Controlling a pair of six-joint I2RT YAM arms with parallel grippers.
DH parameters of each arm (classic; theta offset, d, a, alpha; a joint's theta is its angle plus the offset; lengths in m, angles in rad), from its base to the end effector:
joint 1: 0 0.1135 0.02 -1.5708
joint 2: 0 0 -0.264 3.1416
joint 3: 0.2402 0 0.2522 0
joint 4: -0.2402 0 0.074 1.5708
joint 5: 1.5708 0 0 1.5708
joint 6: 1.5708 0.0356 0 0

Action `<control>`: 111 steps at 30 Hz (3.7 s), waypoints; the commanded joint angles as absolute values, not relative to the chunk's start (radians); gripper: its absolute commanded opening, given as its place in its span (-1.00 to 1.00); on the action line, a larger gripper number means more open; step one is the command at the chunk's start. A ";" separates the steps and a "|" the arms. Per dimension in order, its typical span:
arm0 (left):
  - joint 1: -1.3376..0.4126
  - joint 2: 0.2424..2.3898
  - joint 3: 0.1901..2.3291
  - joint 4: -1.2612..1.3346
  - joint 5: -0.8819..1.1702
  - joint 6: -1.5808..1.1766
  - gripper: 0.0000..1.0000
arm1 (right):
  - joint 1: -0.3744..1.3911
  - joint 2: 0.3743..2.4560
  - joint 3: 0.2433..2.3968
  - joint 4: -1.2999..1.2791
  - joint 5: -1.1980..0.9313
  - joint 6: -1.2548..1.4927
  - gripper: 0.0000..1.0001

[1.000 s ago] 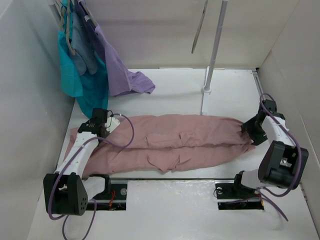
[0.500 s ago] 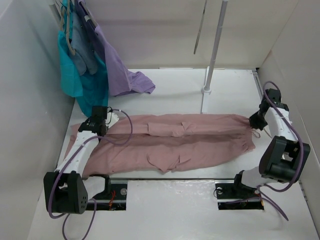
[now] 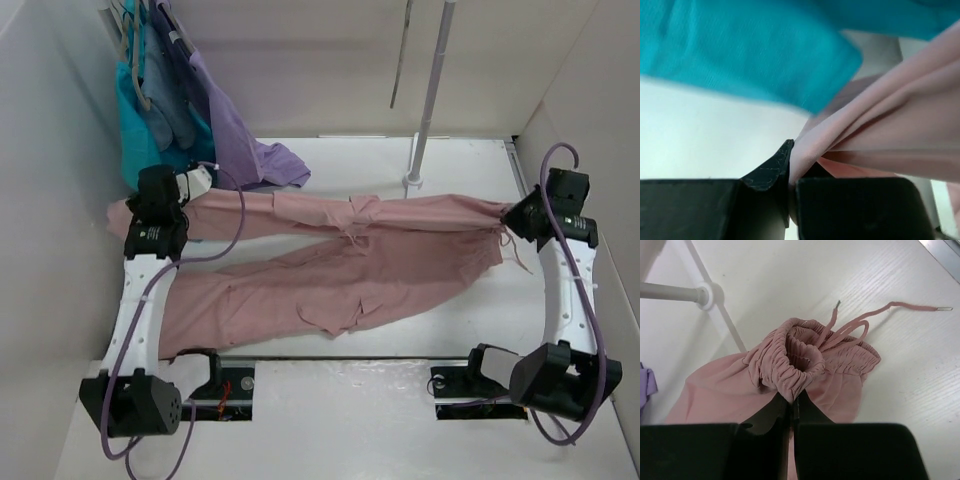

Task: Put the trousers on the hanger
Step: Fold the trousers at the center of the board.

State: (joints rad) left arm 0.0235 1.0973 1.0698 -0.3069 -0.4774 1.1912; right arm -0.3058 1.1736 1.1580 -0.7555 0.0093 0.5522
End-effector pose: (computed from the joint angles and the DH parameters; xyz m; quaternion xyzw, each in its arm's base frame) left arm 0.2454 0.0221 0.3670 0.3222 0.7362 0.4796 0.3525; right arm 0.2310 -0.0733 0.3367 0.3848 0.8369 0.0436 0.3869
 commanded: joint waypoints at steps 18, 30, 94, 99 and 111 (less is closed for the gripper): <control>0.052 0.686 0.438 -0.976 -0.534 1.023 -1.00 | -0.359 1.226 0.799 -0.575 0.067 0.589 -1.00; 0.052 0.709 0.505 -1.135 -0.470 0.988 0.31 | -0.439 1.204 0.864 -0.646 0.092 0.621 0.28; 0.216 1.116 1.301 -1.069 0.381 0.810 1.00 | -0.462 1.661 1.125 -0.427 0.124 0.686 -1.00; 0.284 1.250 0.947 -0.838 0.072 0.798 0.93 | -0.462 1.638 1.100 -0.417 0.114 0.664 -1.00; 0.226 1.583 0.827 -0.568 -0.061 0.798 -0.56 | -0.462 1.569 1.063 -0.417 0.132 0.617 -1.00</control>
State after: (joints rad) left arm 0.2447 1.5150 0.8143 -0.6605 -0.0059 0.8051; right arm -0.4572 1.6051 1.0630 -0.4637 0.1131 0.6426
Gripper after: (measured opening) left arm 0.343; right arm 0.105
